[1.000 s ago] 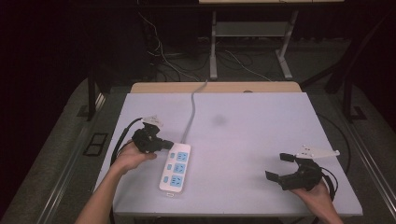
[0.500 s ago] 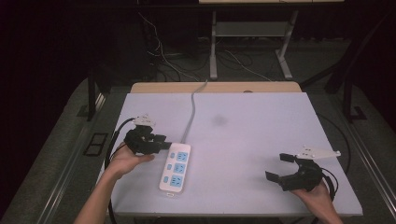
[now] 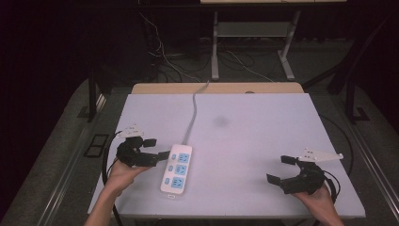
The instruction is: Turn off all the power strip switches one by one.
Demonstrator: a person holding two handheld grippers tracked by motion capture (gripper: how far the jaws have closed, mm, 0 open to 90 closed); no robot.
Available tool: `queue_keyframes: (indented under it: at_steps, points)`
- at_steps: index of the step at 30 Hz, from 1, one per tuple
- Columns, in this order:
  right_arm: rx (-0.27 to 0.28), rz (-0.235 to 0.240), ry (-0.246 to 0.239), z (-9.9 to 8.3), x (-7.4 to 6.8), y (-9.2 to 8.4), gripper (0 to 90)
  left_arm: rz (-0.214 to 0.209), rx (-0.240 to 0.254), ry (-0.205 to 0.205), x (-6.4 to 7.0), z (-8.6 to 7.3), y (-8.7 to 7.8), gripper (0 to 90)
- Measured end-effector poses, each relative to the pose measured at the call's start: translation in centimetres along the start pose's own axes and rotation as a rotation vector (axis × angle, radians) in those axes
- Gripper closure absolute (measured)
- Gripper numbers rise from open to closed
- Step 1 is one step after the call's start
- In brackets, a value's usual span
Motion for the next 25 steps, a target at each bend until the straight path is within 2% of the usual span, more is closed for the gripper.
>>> queue_keyframes:
  at_steps: [7, 15, 20, 25]
  points:
    - [-0.002, 0.008, -0.003, -0.1, -0.3, 0.1, 1.2, -0.009, 0.076, -0.039, 0.3, -2.0, -0.3, 9.9]
    - [-0.016, 0.021, -0.003, -0.4, -1.0, 0.3, 1.1, -0.023, 0.097, -0.048, 0.9, -3.8, 0.1, 0.0]
    - [-0.018, 0.024, -0.005, -0.5, -1.3, 0.2, 1.2, -0.045, 0.126, -0.022, 1.3, -4.1, 0.1, 0.0]
    - [-0.007, 0.019, 0.001, -0.6, -1.5, -0.1, 1.2, -0.037, 0.109, 0.002, 1.6, -4.4, 0.6, 0.0]
Point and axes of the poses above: each handheld gripper's, and its own axes: y roughly forward along the jaws, z roughly out of its top, x roughly to its right, the point moved 3 cm from there along y, roughly forward along the jaws, and after that the axes turned 3 degrees about -y, right-handed, at the moved point
